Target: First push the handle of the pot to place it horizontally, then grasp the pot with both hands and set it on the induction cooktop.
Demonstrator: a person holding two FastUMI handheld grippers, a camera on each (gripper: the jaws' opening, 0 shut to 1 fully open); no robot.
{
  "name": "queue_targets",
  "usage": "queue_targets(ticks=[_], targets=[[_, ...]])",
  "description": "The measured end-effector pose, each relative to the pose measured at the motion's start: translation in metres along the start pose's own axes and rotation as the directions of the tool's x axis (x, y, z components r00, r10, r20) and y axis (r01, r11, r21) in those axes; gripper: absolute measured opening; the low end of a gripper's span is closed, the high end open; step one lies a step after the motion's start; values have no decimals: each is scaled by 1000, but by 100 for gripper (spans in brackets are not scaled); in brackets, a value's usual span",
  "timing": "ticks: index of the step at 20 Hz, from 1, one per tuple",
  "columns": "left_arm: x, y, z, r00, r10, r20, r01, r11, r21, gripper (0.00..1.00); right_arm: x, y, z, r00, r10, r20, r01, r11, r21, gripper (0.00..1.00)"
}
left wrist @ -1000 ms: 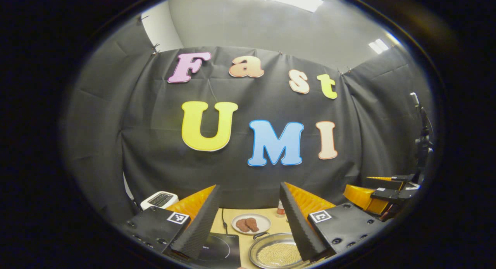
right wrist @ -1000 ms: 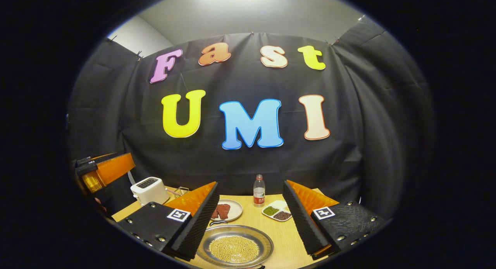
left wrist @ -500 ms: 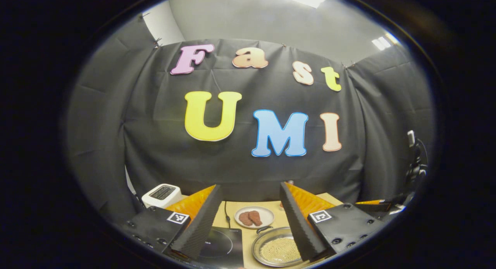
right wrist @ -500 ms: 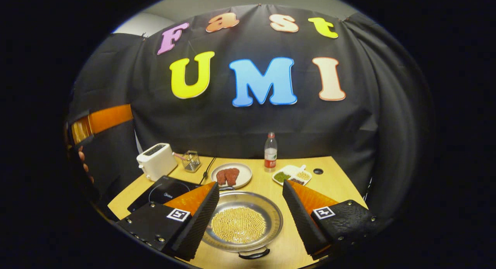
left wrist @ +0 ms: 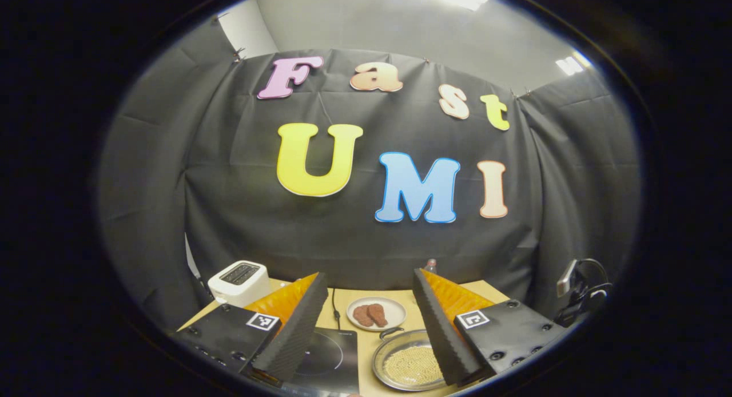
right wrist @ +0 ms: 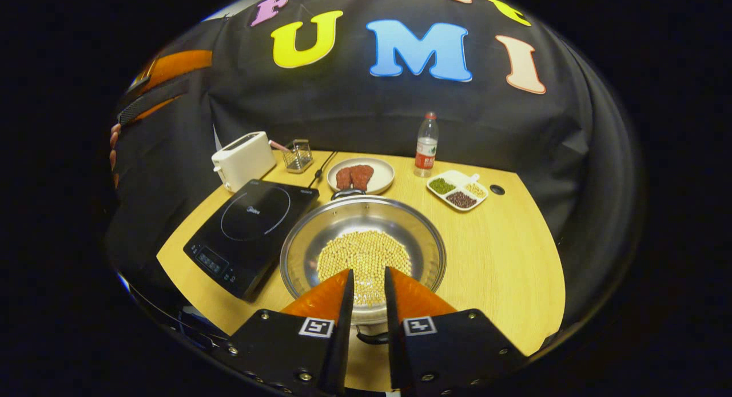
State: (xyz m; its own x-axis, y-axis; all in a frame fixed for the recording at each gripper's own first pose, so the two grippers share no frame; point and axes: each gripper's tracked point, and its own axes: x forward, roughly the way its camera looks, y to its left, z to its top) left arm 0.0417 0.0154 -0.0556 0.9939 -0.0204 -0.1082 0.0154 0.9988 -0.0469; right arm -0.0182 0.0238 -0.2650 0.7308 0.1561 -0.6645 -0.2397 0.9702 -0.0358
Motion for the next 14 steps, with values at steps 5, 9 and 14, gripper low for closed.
queue_targets(ticks=[5, 9, 14], targets=[[-3, 10, -6, 1000, 23, -11, -23, 1000, -1, 95, 12, 25, -44, 980, 127, -156, -127, 992, 6, 6], [-3, 18, -8, 999, 43, -16, -43, 999, -1, 97, 17, 30, -70, 958, 152, -242, -153, 988, 15, 1], [-5, 20, -12, 999, 49, -24, -49, 999, -3, 95, 23, 36, -101, 923, 162, -348, -162, 986, 30, 1]])
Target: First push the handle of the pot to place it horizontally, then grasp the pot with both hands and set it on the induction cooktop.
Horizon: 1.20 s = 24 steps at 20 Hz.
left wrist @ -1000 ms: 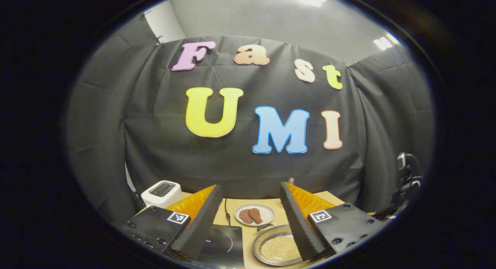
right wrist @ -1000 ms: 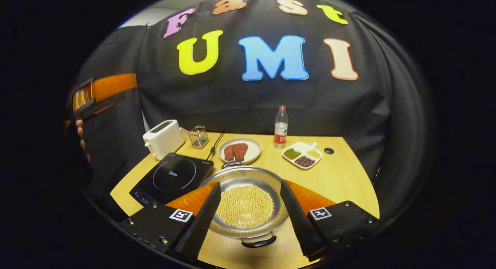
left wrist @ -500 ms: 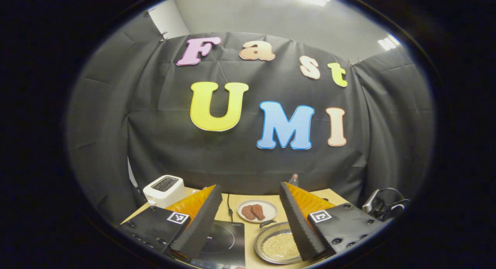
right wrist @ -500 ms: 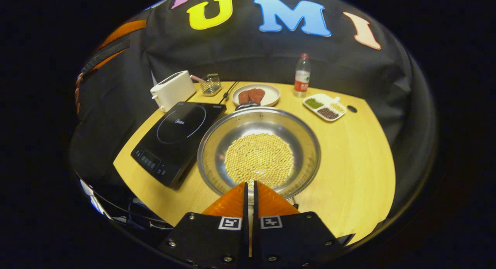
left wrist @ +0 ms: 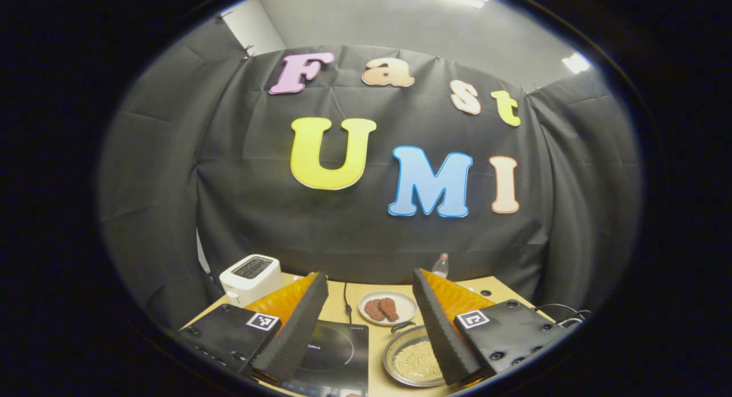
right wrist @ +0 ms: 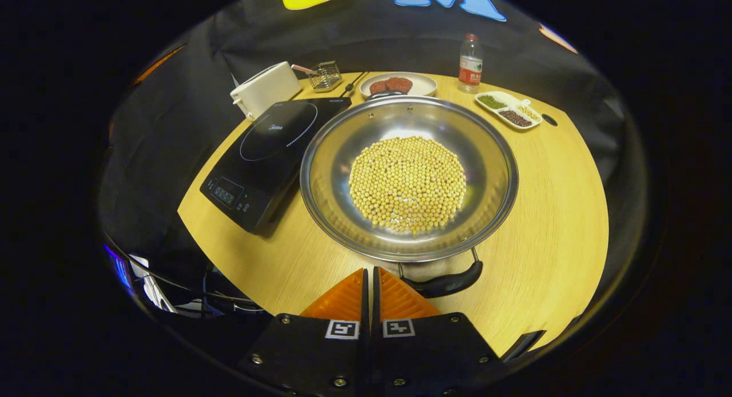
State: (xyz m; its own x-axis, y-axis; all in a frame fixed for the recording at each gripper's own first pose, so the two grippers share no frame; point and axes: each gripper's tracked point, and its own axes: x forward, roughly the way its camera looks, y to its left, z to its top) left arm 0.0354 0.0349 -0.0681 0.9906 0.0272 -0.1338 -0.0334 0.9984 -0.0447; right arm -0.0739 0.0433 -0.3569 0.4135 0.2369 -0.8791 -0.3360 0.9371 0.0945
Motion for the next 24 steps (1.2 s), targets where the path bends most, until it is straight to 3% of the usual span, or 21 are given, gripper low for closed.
queue_targets(ticks=[12, 15, 24], targets=[[6, -7, -4, 1000, -14, -12, 14, 1000, 9, 95, 2, -31, -9, 997, -72, -13, 73, 994, 87, 1], [7, -11, -7, 1000, -24, -20, 24, 1000, 9, 99, 2, -47, -6, 994, -108, -10, 109, 987, 118, 1], [8, -18, -10, 998, -43, -36, 44, 999, 24, 95, 3, -94, 5, 983, -183, 7, 176, 953, 248, 1]])
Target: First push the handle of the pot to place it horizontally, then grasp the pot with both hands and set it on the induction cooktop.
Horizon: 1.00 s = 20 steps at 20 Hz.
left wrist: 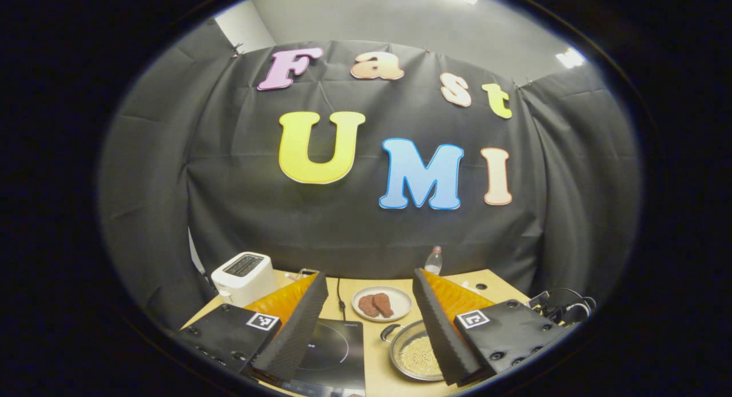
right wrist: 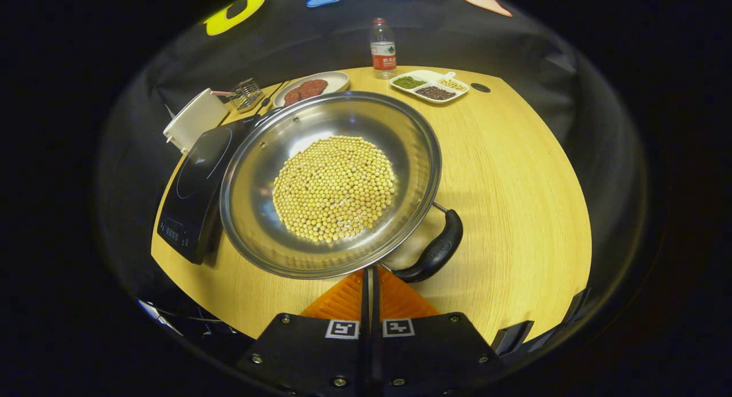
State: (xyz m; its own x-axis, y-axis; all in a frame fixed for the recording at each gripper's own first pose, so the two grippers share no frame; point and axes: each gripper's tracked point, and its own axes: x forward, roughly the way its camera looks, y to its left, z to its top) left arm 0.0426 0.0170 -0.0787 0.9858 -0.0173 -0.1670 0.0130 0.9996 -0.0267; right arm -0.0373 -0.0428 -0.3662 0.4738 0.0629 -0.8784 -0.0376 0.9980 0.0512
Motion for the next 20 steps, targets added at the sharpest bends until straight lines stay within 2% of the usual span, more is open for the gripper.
queue_targets(ticks=[9, 10, 15, 17, 18, 20], targets=[[1, -5, -5, 1000, -9, -18, 9, 1000, 21, 97, 8, -44, 25, 996, -82, 24, 81, 996, 25, 1], [1, -5, -6, 1000, -9, -19, 9, 1000, 23, 99, 9, -48, 29, 996, -87, 26, 86, 996, 26, 1], [3, -9, -6, 1000, -11, -25, 12, 999, 36, 97, 16, -67, 47, 993, -112, 43, 110, 993, 45, 1], [4, -11, -7, 1000, -11, -29, 12, 999, 40, 99, 19, -74, 54, 992, -120, 49, 118, 992, 49, 1], [5, -11, -9, 999, -11, -32, 12, 999, 41, 95, 20, -75, 58, 992, -118, 52, 116, 992, 53, 1], [7, -13, -11, 999, -13, -36, 14, 999, 41, 97, 23, -79, 65, 991, -120, 58, 117, 992, 54, 1]])
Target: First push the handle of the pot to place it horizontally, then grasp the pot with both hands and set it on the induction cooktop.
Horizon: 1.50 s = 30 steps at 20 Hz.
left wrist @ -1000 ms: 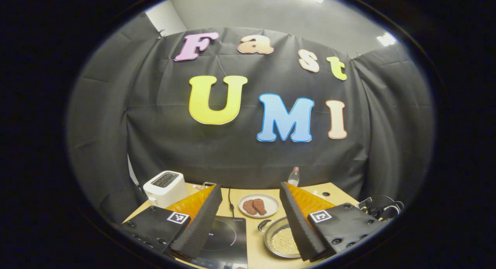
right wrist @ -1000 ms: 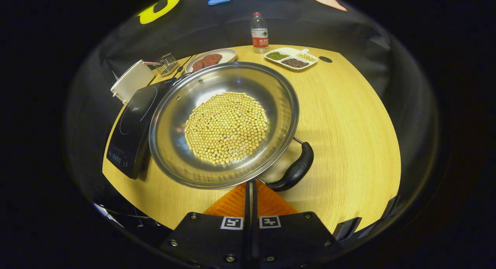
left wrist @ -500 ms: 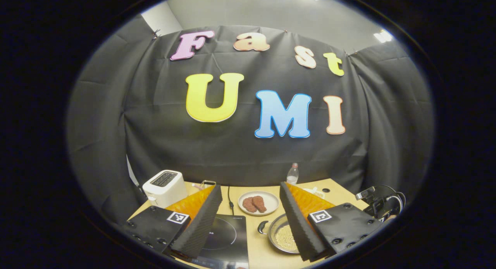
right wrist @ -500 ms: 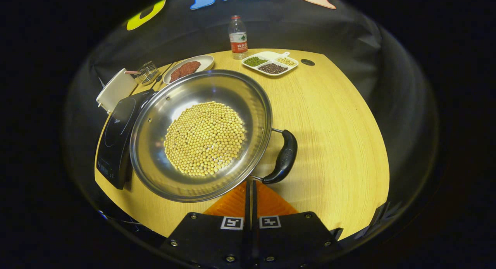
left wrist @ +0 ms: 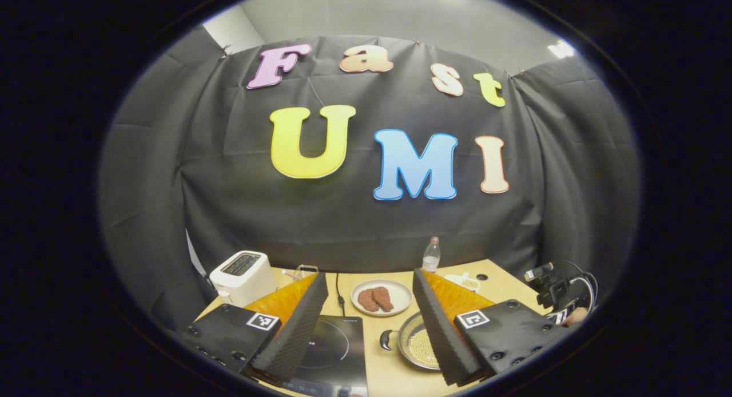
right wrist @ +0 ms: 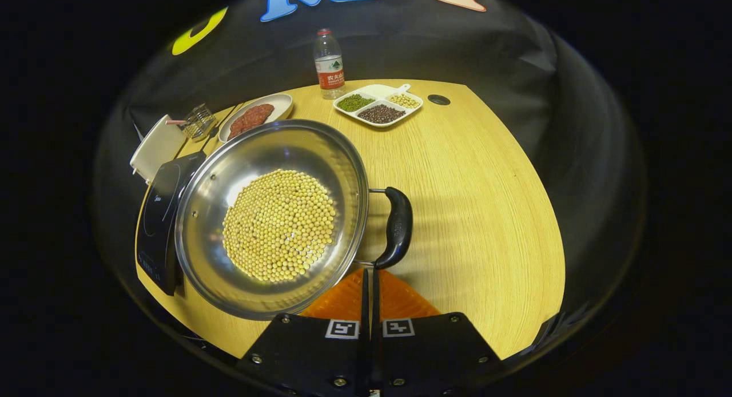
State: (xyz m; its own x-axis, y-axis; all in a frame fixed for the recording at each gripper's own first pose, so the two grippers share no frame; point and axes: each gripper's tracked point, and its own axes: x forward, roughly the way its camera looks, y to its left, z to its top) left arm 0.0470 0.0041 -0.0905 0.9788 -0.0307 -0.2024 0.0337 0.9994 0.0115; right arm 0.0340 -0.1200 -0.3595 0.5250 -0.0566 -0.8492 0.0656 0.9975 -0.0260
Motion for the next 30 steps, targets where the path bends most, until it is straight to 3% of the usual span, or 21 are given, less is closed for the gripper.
queue_targets(ticks=[7, 9, 11, 12, 13, 14, 15, 16, 21, 23, 30], targets=[[12, -8, -10, 1000, -19, -24, 19, 1000, 0, 99, 4, -9, 18, 999, -25, 21, 25, 1000, -13, 1], [17, -11, -27, 998, -33, -59, 31, 999, -30, 97, -4, -18, 20, 996, -73, 53, 75, 997, -26, 1], [26, -14, -47, 994, -43, -97, 36, 997, -73, 97, -14, -16, 27, 992, -59, 112, 63, 998, -29, 7], [30, -14, -56, 993, -45, -111, 36, 996, -83, 99, -25, -15, 31, 988, -62, 142, 68, 997, -32, 26], [34, -17, -65, 991, -50, -127, 40, 996, -85, 97, -35, -14, 37, 982, -57, 178, 65, 997, -37, 35], [38, -22, -75, 988, -59, -144, 47, 995, -85, 97, -40, -11, 42, 976, -49, 213, 59, 997, -41, 58], [43, -27, -84, 984, -70, -163, 58, 995, -82, 97, -46, -8, 46, 969, -38, 245, 50, 998, -43, 72], [47, -31, -93, 981, -83, -177, 70, 995, -78, 99, -53, -4, 52, 961, -28, 275, 42, 998, -44, 93], [81, -57, -146, 953, -127, -273, 111, 991, -73, 99, -63, 9, 71, 933, 3, 360, 10, 999, -36, 95], [96, -66, -162, 943, -137, -302, 120, 990, -76, 95, -58, 10, 74, 934, 4, 358, 9, 999, -34, 95], [135, -68, -237, 897, -139, -418, 130, 990, -51, 99, -28, -4, 83, 939, -32, 342, 32, 999, 5, 95]])
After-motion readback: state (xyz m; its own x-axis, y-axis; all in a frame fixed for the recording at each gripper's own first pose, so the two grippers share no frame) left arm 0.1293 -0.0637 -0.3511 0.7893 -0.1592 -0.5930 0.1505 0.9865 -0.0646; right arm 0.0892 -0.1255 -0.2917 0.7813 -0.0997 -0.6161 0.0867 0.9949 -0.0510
